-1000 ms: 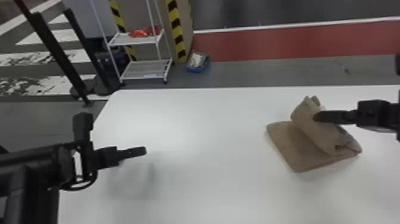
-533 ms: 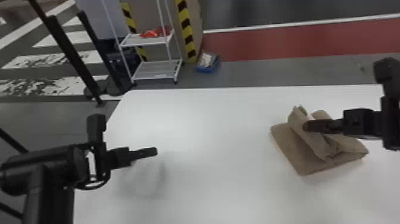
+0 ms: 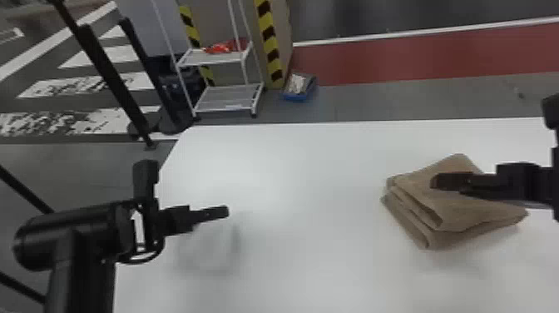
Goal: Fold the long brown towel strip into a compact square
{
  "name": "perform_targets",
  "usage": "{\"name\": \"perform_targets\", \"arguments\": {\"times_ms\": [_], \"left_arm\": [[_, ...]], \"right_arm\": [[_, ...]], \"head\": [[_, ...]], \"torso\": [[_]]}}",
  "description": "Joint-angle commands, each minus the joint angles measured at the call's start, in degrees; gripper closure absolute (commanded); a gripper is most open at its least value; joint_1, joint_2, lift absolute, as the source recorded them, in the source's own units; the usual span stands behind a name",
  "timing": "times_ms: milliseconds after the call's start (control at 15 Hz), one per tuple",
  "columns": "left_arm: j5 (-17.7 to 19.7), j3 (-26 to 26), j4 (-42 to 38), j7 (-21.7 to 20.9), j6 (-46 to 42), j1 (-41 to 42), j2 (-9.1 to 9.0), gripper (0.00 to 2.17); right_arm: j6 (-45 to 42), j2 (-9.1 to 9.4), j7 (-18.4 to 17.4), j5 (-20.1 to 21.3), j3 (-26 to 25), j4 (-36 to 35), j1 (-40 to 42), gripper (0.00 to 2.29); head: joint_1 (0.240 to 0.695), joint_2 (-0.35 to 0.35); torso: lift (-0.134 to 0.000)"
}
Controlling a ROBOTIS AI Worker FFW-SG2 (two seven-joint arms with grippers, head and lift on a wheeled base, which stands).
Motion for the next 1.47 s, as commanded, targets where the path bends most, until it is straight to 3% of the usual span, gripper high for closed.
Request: {"name": "perform_targets", "arguments": {"times_ms": [0,67,133,200,533,933,1200,1400], "left_arm": [[0.3,0.2,-0.1,-0.1,0.0,0.0,0.39,0.08],[0.5,0.3,-0.1,-0.1,0.0,0.0,0.65,0.08],[0.7,0.3,-0.1,-0.1,0.0,0.0,0.82,0.08],[0.9,0.2,-0.2,-0.2,0.0,-0.1,0.91,0.08],[1.6,-0.7,-1.0,-2.2,-1.4,-0.3,0.56,0.09],[3.0,0.8,-1.2,-2.7,-1.4,0.2,1.53,0.09],[3.4,1.1,-1.2,-2.9,-1.4,0.5,1.79,0.09],[3.5,1.7,-1.2,-3.3,-1.6,1.1,1.79,0.09]], "right_arm": [[0.1,0.05,0.0,1.4,-1.6,-0.1,-0.2,0.74],[0.1,0.0,0.1,2.0,-2.4,-0.1,-0.3,1.52],[0.1,-0.35,-0.4,2.8,-2.5,0.0,-0.3,2.02],[0.1,-0.7,-0.8,3.3,-2.5,0.0,0.0,2.1],[0.1,-1.14,-5.5,5.3,-5.4,0.1,0.8,2.1],[-8.8,-0.79,-11.4,5.3,-12.2,6.5,-3.6,2.1],[-19.2,0.05,-14.8,5.0,-15.0,15.8,-7.0,2.1],[-23.4,0.05,-15.4,5.2,-16.1,23.3,-10.2,2.1]], "head": [[0.695,0.26],[0.695,0.254],[0.695,0.244],[0.695,0.239],[0.695,0.179],[0.695,0.105],[0.695,0.081],[0.695,0.071]], "torso": [[-0.125],[-0.125],[-0.125],[-0.125],[-0.125],[-0.125],[-0.125],[-0.125]]}}
